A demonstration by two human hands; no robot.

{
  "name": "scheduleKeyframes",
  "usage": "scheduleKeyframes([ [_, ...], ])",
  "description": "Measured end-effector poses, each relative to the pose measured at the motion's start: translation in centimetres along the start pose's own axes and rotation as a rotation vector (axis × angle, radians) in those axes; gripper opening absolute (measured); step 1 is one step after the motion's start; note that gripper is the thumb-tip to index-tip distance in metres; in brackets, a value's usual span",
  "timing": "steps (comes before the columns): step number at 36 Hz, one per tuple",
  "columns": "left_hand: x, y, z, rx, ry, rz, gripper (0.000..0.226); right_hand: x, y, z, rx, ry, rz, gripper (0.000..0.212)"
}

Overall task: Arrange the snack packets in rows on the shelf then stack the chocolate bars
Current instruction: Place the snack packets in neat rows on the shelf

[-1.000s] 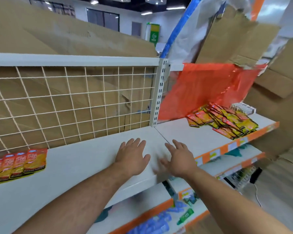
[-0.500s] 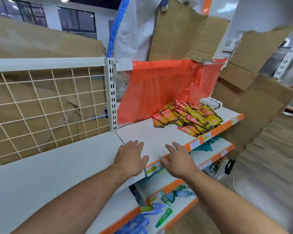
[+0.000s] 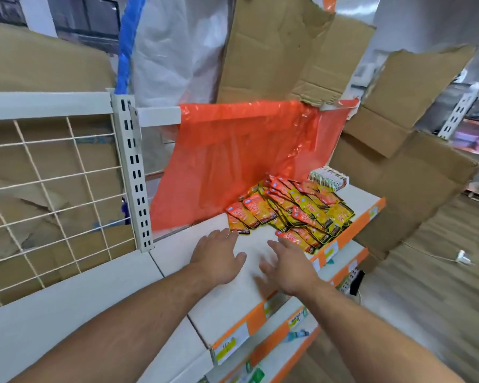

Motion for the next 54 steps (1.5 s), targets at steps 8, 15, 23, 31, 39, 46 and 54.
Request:
scheduleKeyframes([
  [8,-4.8,-0.7,-0.4,0.066,-0.022,0.01,0.061,-5.3,0.4,-0.4,-0.022,-0.043,0.053,0.069],
  [15,-9.4,-0.9,-1.2,0.128,0.005,0.057,0.055,-10.7,0.3,1.0,0.043,-0.075,0.198,0.066],
  [23,-12.0,-1.3,-3.2,0.148,-0.068,0.14,0.055,-15.8,0.4,0.8,0.144,-0.215,0.325,0.075],
  [31,-11.8,-0.7,-3.3,0.105,-0.015,0.209,0.04,-18.0,-0.4,0.1,0.229,-0.279,0.395,0.079],
  [39,-12.1,-1.7,-2.9,0.17,0.053,0.366,0.027,-18.1,-0.4,0.1,0.235,-0.219,0.447,0.044],
  [46,-10.7,-2.6,-3.0,0.275,0.126,0.569,0.029,-18.3,-0.1,0.3,0.179,-0.237,0.489,0.032],
  [54,-9.7,-2.9,-3.5,0.538,0.139,0.808,0.054,-17.9,-0.3,0.2,0.123,-0.168,0.492,0.03],
])
Point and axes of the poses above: each hand's wrist, its own x-axis away from the middle knuckle, its own z-axis out of the back of the hand, y = z × x, the point moved 7 cm from there along -x, towards the middle knuckle, and after that the axes turned 12 degrees about -y, right-handed, at the moved point
